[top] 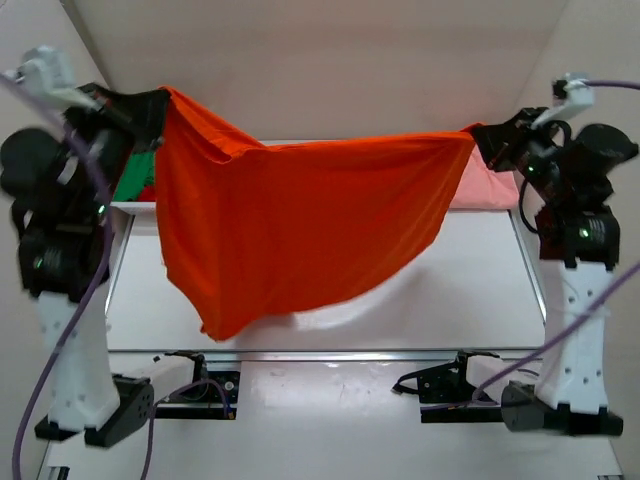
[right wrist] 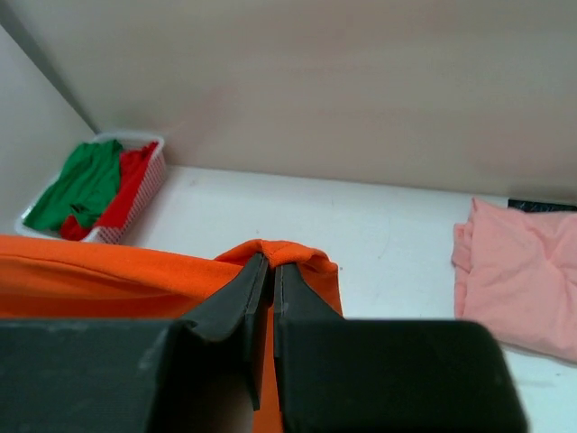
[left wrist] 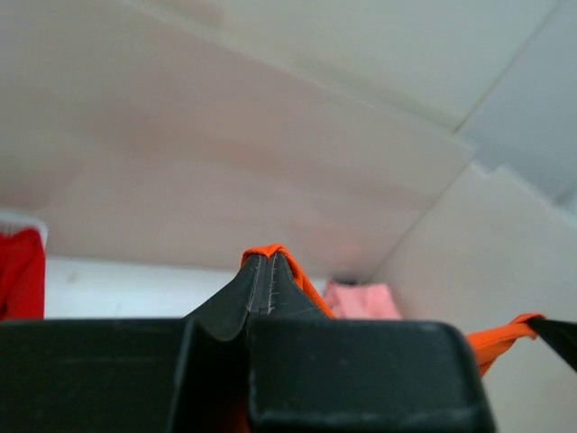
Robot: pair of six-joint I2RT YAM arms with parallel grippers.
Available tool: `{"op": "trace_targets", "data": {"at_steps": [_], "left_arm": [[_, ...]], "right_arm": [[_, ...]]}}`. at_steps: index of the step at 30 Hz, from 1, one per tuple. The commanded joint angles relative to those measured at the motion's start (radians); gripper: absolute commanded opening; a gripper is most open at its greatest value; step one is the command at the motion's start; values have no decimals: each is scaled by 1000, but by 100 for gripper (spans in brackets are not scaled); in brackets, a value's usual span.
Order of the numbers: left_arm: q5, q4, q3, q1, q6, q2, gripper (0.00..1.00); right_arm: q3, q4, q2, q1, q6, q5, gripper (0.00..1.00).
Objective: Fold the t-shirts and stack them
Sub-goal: Flatten out the tshirt
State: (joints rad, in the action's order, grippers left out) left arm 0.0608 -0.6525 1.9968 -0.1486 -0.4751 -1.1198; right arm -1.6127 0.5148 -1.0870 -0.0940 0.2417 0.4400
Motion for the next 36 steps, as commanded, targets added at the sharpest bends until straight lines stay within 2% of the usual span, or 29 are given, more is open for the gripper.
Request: {"op": "trace_targets", "data": {"at_steps": [1,4,7,12,14,17,20,23,26,29,32,35,36], "left_arm": [[143,-30,-50,49,7,-197,0],[166,7,-70,61,32,-288,0],[181,-4,11,83,50,-394,0],[104,-119,365,125,101,-583,0],[132,-77,413,182,73,-591,0],[204,-4,392,225,15,-545,0],[211,16,367,213,7,-497,0],[220,36,274,184,15,-448,0],[217,83,70,131,35,-361,0],[206,116,-255,104,47,-229,0],[194,103,-467,73,70,-71,0],[162,82,-811,20,64,185,0],[162,79,-872,-12,52,225,0]], "right_arm": [[-12,-45,-131,42,-36,-27,0],[-33,-64,-215,77,-61,-59,0],[-79,-84,-319,89,-84,-75,0],[-278,-27,-499,122,-111,-106,0],[-395,-1,-543,120,-111,-121,0],[-521,20,-586,108,-102,-107,0],[-540,37,-593,96,-102,-98,0],[-451,11,-568,63,-101,-86,0],[-305,-25,-531,59,-105,-74,0],[-100,-85,-466,42,-105,-64,0],[121,-133,-377,50,-110,-67,0],[329,-137,-254,60,-111,-63,0],[412,-137,-231,69,-113,-69,0]]}}
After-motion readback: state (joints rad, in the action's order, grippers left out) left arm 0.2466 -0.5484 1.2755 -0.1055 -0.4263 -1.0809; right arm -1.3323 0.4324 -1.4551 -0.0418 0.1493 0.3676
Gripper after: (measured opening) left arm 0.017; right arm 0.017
